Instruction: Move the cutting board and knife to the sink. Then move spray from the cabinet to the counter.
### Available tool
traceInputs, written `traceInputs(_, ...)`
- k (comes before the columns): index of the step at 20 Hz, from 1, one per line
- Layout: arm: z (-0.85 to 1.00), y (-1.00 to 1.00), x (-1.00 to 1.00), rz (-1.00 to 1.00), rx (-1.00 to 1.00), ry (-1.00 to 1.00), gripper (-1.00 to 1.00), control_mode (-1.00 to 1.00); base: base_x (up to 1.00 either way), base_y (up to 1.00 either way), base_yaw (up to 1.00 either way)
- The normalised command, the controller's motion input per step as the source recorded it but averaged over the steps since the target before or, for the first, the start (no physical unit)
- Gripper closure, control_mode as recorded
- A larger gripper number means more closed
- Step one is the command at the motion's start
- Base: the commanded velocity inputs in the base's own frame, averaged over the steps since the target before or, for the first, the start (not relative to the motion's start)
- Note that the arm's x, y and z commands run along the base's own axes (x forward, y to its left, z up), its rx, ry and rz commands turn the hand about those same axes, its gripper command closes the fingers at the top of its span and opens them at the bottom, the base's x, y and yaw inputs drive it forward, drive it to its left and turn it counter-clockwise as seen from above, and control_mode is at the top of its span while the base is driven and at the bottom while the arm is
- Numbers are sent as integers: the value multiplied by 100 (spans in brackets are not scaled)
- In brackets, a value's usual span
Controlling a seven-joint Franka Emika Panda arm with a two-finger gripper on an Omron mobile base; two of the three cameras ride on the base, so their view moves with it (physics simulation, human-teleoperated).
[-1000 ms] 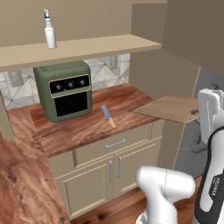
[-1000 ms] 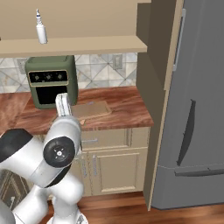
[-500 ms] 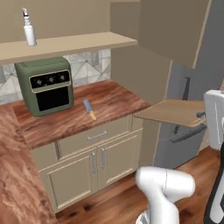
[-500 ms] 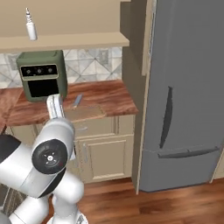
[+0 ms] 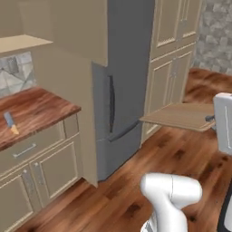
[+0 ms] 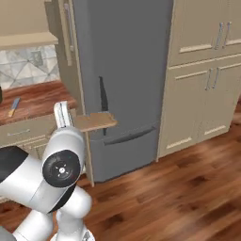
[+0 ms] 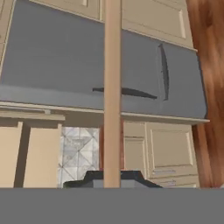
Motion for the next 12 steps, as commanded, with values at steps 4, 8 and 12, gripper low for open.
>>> traceInputs(4, 0, 0, 0, 0, 0, 0, 100, 100, 0, -49, -70)
traceInputs(8, 0, 0, 0, 0, 0, 0, 100, 100, 0, -42, -78)
traceInputs(12, 0, 0, 0, 0, 0, 0, 100, 100, 1, -28, -75)
